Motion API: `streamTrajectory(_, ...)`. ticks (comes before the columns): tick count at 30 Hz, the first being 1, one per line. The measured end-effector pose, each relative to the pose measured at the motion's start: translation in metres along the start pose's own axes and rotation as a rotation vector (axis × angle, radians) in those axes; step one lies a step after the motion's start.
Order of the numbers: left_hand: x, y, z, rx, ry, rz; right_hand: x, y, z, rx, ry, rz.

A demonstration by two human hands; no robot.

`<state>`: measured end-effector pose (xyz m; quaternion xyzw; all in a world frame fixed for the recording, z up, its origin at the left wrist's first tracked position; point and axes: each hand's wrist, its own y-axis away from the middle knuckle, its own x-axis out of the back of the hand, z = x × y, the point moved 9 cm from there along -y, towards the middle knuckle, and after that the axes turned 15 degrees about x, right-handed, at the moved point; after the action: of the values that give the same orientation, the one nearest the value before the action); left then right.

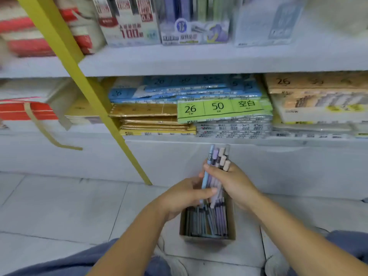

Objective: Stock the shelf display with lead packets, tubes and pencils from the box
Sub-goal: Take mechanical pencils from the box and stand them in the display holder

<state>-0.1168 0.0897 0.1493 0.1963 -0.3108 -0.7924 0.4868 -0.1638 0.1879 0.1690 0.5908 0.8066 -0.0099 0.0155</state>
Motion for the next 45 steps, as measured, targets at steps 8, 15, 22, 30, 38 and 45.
streamTrajectory(8,-0.042,0.106,0.135,-0.247,-0.090,-0.082,0.005,0.018,-0.193,0.329,0.076,-0.148)
streamTrajectory(15,-0.057,0.171,0.212,-0.435,0.055,-0.061,0.004,0.022,-0.296,0.453,0.117,-0.202)
streamTrajectory(22,-0.031,0.183,0.253,-0.640,0.109,0.046,0.021,0.004,-0.346,0.577,0.378,-0.087)
streamTrajectory(30,-0.003,0.162,0.288,-0.703,0.120,0.146,0.056,-0.030,-0.369,0.671,0.219,0.090)
streamTrajectory(38,0.054,0.140,0.297,-0.748,0.307,0.362,0.091,-0.045,-0.423,0.934,0.153,0.281)
streamTrajectory(45,0.071,0.125,0.300,-0.770,0.311,0.441,0.087,-0.085,-0.443,1.058,0.699,0.271)
